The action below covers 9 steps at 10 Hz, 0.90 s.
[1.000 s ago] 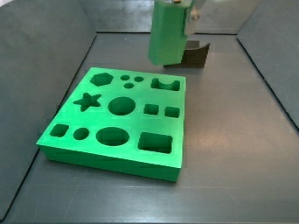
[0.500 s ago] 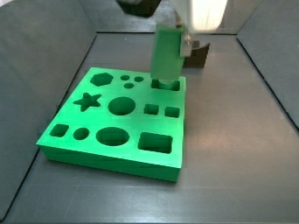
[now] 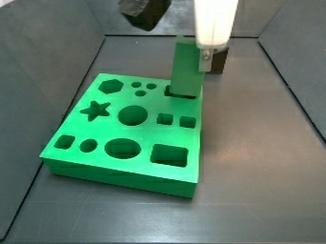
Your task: Insert the arch object.
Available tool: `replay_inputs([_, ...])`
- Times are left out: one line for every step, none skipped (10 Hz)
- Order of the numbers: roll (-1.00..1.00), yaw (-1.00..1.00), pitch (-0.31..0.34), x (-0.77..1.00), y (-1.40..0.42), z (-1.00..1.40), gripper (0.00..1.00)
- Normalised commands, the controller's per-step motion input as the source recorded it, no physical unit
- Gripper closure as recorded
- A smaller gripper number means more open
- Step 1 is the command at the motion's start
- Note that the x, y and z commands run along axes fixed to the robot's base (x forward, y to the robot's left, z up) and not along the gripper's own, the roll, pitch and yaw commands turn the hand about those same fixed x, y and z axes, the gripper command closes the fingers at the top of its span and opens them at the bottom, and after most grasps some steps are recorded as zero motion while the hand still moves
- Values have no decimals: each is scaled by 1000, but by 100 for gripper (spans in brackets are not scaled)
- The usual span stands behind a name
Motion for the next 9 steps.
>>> replay_inputs([0, 37, -77, -280, 0, -340, 100])
replay_inputs([0, 0, -51, -231, 77, -346, 100])
replay_inputs([-3, 0, -39, -60, 100, -346, 100])
replay_inputs([-67, -31, -91, 0, 83, -497, 100])
replay_inputs([-47, 0, -227, -71, 11, -797, 100])
replay_inputs([-24, 0, -226, -131, 0, -823, 100])
replay_inputs([-3, 0, -246, -154, 0, -789, 100])
replay_inputs([10, -37, -99, -91, 0, -363, 100])
replay_inputs([-19, 0, -4, 0, 0, 0, 100])
